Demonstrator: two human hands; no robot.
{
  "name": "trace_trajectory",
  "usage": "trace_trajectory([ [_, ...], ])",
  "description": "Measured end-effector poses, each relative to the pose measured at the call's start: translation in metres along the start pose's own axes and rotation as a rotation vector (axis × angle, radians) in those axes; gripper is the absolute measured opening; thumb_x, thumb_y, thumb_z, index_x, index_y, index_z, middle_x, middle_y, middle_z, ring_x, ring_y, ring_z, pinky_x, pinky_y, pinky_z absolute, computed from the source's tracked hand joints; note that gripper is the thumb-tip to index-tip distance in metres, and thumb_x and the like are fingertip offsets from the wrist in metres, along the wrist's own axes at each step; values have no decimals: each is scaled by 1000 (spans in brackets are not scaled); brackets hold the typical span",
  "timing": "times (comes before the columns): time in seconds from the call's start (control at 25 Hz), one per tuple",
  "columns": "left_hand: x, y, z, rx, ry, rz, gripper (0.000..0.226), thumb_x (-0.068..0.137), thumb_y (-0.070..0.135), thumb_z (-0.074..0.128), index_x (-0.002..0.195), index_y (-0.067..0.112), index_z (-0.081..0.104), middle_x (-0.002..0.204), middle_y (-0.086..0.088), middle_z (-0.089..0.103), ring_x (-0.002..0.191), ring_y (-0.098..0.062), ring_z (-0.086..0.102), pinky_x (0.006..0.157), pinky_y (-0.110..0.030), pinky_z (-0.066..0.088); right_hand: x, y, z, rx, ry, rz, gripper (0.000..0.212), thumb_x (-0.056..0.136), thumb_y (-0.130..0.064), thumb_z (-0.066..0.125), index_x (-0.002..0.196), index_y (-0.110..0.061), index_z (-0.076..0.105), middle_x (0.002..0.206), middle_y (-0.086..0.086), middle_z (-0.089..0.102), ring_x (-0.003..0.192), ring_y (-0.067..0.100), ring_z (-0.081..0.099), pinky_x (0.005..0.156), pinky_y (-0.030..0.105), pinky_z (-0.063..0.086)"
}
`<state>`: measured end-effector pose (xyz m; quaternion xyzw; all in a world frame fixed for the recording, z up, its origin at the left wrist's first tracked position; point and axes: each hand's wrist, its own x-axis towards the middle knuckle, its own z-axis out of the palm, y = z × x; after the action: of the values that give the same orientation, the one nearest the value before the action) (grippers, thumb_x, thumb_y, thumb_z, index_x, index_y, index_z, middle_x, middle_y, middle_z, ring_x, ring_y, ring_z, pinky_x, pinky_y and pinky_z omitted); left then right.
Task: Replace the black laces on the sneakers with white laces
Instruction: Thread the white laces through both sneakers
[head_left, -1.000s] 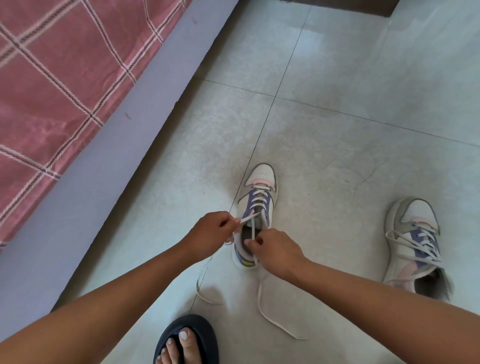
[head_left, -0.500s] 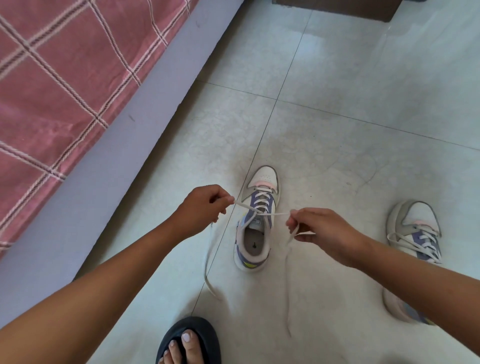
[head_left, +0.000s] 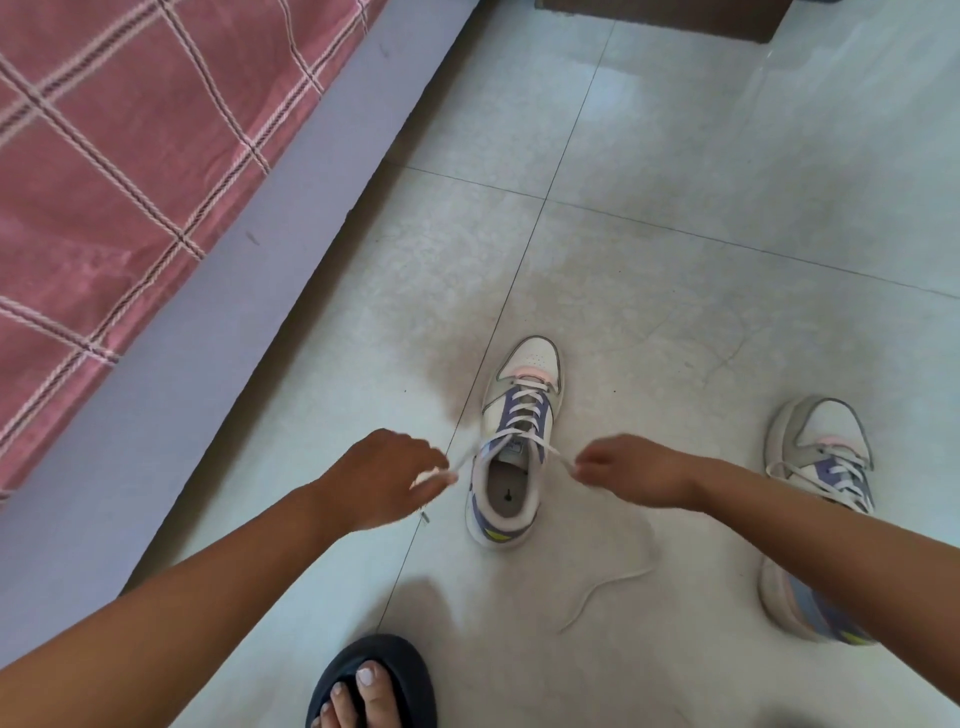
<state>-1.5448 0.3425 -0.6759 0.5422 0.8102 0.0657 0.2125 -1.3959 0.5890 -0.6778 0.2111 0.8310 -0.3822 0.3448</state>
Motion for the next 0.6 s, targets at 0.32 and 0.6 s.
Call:
trace_trajectory([
  [0.32, 92, 43, -1, -457, -183, -436, 35, 87, 33, 63, 103, 3, 58, 102, -16, 61, 87, -24, 58, 54, -22, 34, 26, -42, 7, 329, 146, -82, 31, 88, -23, 65, 61, -18, 49, 70, 5, 50, 60, 10, 41, 55, 22, 33],
  [0.6, 110, 36, -15, -398, -535, -470, 25, 88, 34, 60, 79, 13, 52, 75, 0, 52, 65, -11, 50, 63, -21, 44, 26, -41, 6, 396, 94, -80, 31, 89, -19, 63, 62, -16, 48, 67, 1, 50, 63, 12, 44, 64, 26, 38],
])
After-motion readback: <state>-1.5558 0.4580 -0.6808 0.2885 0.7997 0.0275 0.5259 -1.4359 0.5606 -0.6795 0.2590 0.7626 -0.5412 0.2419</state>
